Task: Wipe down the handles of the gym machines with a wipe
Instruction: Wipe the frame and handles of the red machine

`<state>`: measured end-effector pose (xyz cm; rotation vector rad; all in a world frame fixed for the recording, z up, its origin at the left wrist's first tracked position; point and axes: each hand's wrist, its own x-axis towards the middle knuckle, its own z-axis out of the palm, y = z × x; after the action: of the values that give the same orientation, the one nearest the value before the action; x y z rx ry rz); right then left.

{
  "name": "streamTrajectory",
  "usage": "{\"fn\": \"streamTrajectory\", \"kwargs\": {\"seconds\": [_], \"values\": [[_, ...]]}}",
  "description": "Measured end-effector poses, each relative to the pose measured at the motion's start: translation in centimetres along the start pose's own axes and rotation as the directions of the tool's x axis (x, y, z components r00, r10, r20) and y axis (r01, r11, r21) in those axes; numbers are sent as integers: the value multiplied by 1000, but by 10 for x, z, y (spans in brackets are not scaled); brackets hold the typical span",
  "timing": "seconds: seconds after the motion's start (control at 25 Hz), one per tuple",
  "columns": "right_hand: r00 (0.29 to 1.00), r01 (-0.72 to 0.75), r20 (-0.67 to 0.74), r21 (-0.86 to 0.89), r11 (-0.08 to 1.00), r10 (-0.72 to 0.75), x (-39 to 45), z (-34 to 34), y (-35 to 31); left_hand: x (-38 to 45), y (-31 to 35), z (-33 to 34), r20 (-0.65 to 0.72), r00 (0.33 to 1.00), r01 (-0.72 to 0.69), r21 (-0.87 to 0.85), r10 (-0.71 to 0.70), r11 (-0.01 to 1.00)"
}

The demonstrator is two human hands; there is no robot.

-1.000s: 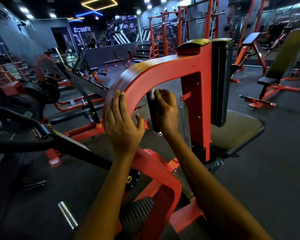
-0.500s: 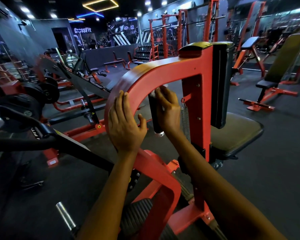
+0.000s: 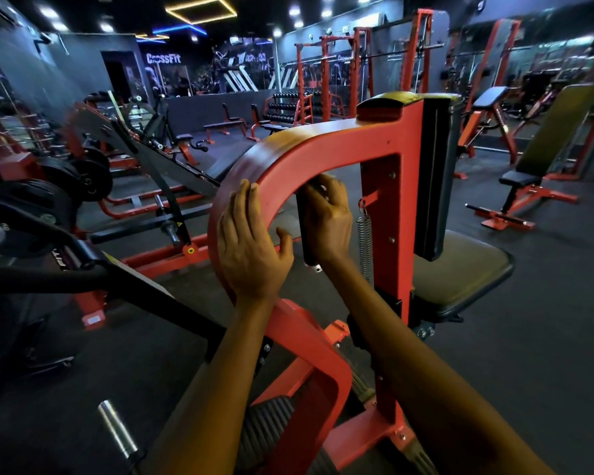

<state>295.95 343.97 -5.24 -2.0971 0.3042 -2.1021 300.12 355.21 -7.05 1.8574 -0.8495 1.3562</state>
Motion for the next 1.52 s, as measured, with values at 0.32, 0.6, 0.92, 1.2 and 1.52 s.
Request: {"fn": "streamTrajectory", "kwargs": {"seconds": [0.32, 0.6, 0.92, 1.2, 1.52], "values": [[975, 87, 209, -64, 994, -72, -51, -11, 12, 0, 2, -1, 13, 1000, 10, 6, -10, 1000], [986, 132, 108, -54, 990, -126, -23, 0, 14, 1, 1, -1, 3, 1000, 2, -6, -2, 1000], [996, 22, 88, 4, 1000, -22, -2, -7, 4, 1, 3, 0, 1, 1000, 19, -6, -19, 1000], [948, 10, 318, -25, 1000, -1, -82, -26, 38, 1, 3, 0, -9, 1000, 17, -5, -17, 1000], [927, -207, 315, -28, 978, 205, -12, -15, 1, 0, 5, 0, -7, 999, 43, 0, -43, 999]]}}
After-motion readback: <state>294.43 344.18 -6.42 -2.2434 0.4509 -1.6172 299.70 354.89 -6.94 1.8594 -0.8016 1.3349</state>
